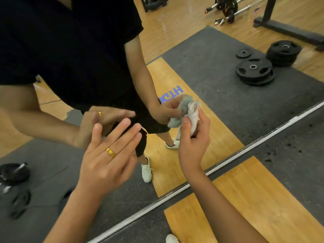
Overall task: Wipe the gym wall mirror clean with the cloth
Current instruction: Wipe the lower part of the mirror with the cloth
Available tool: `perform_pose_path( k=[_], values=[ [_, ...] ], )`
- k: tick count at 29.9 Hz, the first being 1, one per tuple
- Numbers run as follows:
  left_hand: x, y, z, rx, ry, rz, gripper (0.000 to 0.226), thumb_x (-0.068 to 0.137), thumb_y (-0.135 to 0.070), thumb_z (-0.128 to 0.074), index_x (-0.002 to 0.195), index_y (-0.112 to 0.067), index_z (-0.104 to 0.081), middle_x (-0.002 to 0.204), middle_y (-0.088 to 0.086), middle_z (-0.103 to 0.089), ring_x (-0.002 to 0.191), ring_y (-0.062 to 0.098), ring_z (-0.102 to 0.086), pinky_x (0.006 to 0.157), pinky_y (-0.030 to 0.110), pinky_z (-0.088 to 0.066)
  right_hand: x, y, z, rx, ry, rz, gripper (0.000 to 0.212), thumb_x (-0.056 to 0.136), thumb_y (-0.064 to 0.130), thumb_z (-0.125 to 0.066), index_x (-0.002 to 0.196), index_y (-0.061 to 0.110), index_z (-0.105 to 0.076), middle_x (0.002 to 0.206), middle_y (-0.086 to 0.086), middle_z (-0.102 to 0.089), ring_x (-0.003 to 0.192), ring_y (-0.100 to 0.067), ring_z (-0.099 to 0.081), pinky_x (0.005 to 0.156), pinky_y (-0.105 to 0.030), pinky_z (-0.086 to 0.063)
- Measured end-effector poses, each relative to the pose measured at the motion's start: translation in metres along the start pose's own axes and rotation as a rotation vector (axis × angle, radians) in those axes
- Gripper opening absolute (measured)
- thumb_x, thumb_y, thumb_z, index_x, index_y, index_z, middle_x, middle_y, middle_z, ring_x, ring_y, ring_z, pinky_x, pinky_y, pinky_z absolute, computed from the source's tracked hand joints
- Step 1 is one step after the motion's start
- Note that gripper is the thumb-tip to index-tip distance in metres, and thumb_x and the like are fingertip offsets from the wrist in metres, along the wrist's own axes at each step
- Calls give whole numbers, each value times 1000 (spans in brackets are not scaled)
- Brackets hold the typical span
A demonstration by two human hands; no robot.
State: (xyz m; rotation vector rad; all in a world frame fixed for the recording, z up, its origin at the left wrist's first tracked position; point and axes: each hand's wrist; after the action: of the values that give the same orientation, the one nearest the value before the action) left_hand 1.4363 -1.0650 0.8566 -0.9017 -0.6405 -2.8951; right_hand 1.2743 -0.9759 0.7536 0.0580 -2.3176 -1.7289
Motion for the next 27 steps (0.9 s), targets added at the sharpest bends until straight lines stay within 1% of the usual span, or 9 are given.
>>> perform_pose_path(
  k=[5, 10, 12, 14, 17, 19, 22, 24, 27],
  values=[
    [-27, 23, 29, 41, 9, 19, 35, 95, -2, -59, 130, -2, -61, 137, 14, -60, 138, 31, -51, 126, 54, -12, -6, 2, -9, -4, -63, -22, 37, 104, 16, -60, 141, 14, -57, 116, 2, -69, 96, -17, -69, 78, -34, -57],
    [-54, 54, 55, 31, 0, -4, 36, 95, -4, -57, 131, -2, -61, 138, 15, -59, 141, 29, -48, 124, 57, -14, -34, 11, -36, -2, -205, -71, 35, 105, 15, -58, 140, 8, -58, 118, 3, -69, 103, -13, -68, 85, -37, -58],
    [-62, 65, 58, 16, -19, -31, 38, 96, -5, -56, 134, -4, -59, 141, 14, -57, 149, 24, -39, 123, 57, -19, -70, 16, -52, -7, -113, -38, 35, 105, 14, -59, 140, 9, -59, 114, 5, -69, 102, -13, -68, 84, -38, -58],
    [-65, 72, 54, 58, -32, -93, 39, 96, -8, -57, 135, -5, -62, 146, 12, -53, 152, 22, -35, 127, 51, -17, -115, 18, -69, -30, 72, 70, 36, 104, 17, -60, 140, 15, -57, 117, 6, -69, 102, -9, -68, 84, -35, -58],
    [-64, 71, 45, 142, -78, -136, 40, 95, -12, -60, 134, -5, -65, 148, 9, -53, 145, 26, -44, 126, 50, -20, -155, 8, -81, -110, 253, 248, 40, 102, 20, -58, 142, 24, -54, 123, 12, -67, 105, -3, -67, 84, -31, -57],
    [-65, 71, 44, 149, -93, -146, 39, 95, -13, -59, 133, -5, -67, 147, 10, -54, 142, 27, -48, 124, 51, -22, -154, -1, -79, -142, 186, 259, 40, 101, 19, -58, 141, 23, -56, 129, 10, -67, 111, -8, -67, 88, -33, -57],
    [-65, 73, 44, 153, -116, -159, 37, 95, -14, -60, 131, -6, -69, 146, 10, -56, 141, 28, -49, 125, 51, -20, -125, -8, -71, -107, -130, -6, 31, 102, 24, -58, 132, 21, -64, 117, 5, -72, 103, -14, -70, 84, -43, -58],
    [-65, 73, 44, 158, -128, -159, 38, 95, -15, -61, 131, -5, -69, 146, 10, -57, 142, 28, -49, 125, 51, -20, -110, -10, -70, -73, -285, -104, 29, 104, 19, -58, 131, 17, -66, 110, 4, -72, 97, -12, -68, 79, -40, -57],
    [-65, 73, 43, 171, -142, -162, 37, 96, -15, -60, 131, -5, -70, 144, 10, -60, 141, 28, -50, 125, 50, -18, -138, -11, -92, -76, -284, -53, 33, 106, 21, -55, 138, 15, -61, 122, -2, -70, 108, -17, -68, 88, -45, -57]
  ],
)
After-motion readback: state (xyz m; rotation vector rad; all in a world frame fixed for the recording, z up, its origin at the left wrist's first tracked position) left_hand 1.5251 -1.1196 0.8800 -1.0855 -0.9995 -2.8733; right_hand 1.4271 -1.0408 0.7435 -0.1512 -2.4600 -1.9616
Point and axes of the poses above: each hand's wrist, its own x-axis towards the middle knuckle, its own z-axis out of the back of the hand, y = z × x
